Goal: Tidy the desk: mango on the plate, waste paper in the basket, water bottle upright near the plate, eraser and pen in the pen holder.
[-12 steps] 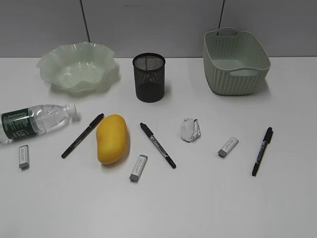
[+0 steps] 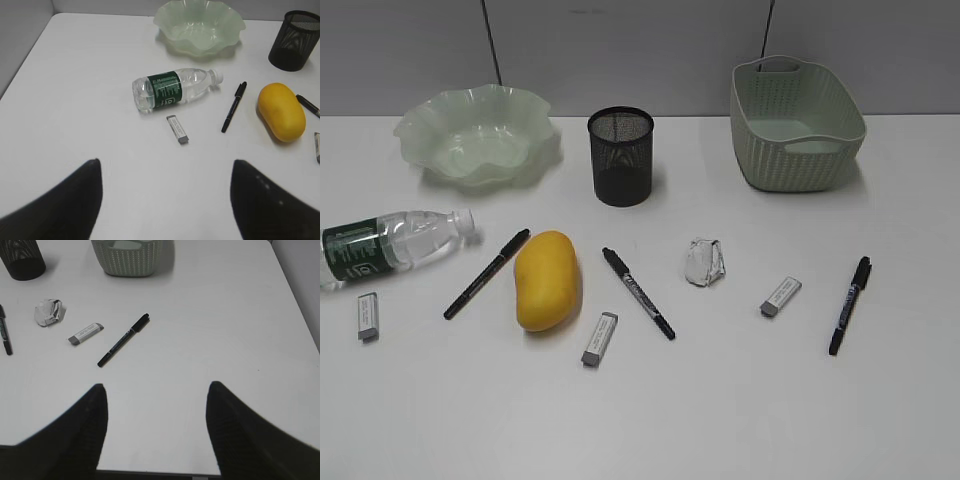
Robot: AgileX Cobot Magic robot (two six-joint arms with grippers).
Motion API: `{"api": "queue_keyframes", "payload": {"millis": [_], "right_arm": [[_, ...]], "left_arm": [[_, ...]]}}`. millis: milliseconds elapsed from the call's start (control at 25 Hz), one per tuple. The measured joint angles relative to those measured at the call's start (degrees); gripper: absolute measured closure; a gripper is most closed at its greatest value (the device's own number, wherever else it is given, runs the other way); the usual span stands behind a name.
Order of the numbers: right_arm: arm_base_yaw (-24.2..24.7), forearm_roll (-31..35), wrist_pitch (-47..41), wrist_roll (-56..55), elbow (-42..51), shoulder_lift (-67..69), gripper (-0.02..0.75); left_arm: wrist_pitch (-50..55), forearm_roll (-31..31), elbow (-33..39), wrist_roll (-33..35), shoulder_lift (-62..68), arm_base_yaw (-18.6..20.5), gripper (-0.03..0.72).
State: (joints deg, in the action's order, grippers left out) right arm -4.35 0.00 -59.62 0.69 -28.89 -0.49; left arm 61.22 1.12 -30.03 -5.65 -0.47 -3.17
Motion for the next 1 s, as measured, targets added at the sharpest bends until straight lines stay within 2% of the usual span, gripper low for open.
{"api": "queue_keyframes", "payload": {"millis": [200,480,640,840,1000], "right_arm": [[0.0,0.0,0.0,0.0,0.0,0.0,0.244],[0.0,0.0,0.0,0.0,0.0,0.0,0.244],[0.0,0.0,0.0,0.0,0.0,0.0,0.244],[0.0,0.0,0.0,0.0,0.0,0.0,0.244],[0.0,0.0,0.0,0.0,0.0,0.0,0.244]], "left_arm": [[-2.8,-0.8,-1.2,0.0,2.4,0.0,0.105],[-15.3,-2.0,-3.4,0.0,20.2,0.0,0.108],[-19.5,-8.7,-3.6,0.5,34.9,0.0,0.109],[-22.4,-20.6,-3.8,8.4,54.6,-0.5,0.109],[-24.4,-24.0,-5.6,9.9,66.4,-5.4,0.109]]}}
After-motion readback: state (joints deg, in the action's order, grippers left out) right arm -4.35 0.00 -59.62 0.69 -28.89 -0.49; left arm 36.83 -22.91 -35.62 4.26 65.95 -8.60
